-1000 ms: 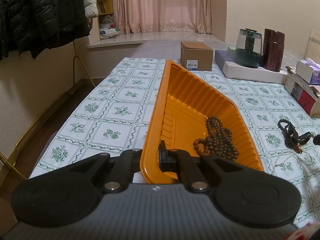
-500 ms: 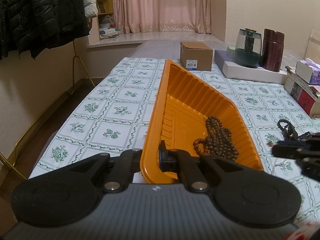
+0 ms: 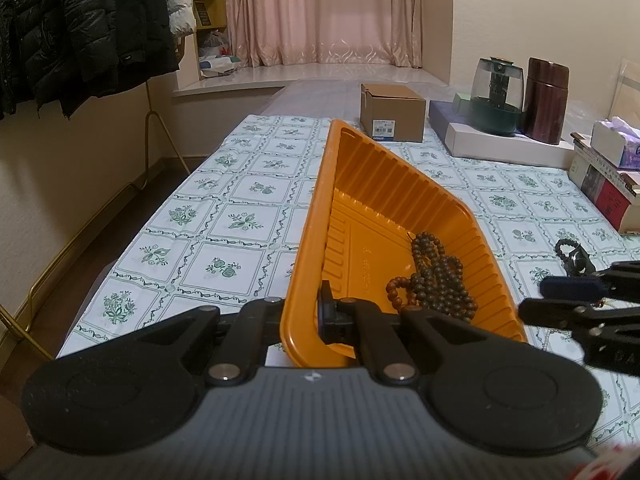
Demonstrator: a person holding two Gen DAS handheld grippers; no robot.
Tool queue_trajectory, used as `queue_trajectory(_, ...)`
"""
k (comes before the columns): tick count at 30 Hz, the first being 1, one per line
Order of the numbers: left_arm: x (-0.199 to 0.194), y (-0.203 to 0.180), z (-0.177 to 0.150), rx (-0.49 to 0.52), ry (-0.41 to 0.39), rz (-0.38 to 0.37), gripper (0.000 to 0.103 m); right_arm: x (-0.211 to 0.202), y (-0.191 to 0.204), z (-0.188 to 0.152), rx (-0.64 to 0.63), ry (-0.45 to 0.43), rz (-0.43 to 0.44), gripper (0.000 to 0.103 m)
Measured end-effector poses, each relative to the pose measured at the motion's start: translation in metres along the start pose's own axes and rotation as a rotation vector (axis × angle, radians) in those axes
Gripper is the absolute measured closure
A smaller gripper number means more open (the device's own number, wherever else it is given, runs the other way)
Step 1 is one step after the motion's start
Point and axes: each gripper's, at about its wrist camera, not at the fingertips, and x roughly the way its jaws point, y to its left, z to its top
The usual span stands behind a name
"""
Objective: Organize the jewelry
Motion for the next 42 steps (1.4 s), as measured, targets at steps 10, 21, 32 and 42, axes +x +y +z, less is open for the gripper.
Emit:
queue_trajectory(10, 0.000, 0.000, 0.000, -0.001, -0.001, -0.001, 0.098, -0.041, -0.046, -0.030, 0.066, 0.017, -0.199, 0.068)
queue_trajectory(21, 0.000, 0.000, 0.000, 0.000, 0.000, 0.000, 0.098, -0.072, -0.112, -0.066, 0.193, 0.062, -0.409, 0.068)
queue_trajectory(32, 0.000, 0.000, 0.001, 0.000, 0.003, 0.001, 0.098, -0.041, -0.132, -0.062, 0.103, 0.119, -0.402, 0.069)
queue_trajectory(42, 0.001, 0.001, 0.001, 0.000, 0.006, 0.002, 0.098, -0.015, -0.146, -0.057, 0.066, 0.163, -0.386, 0.076)
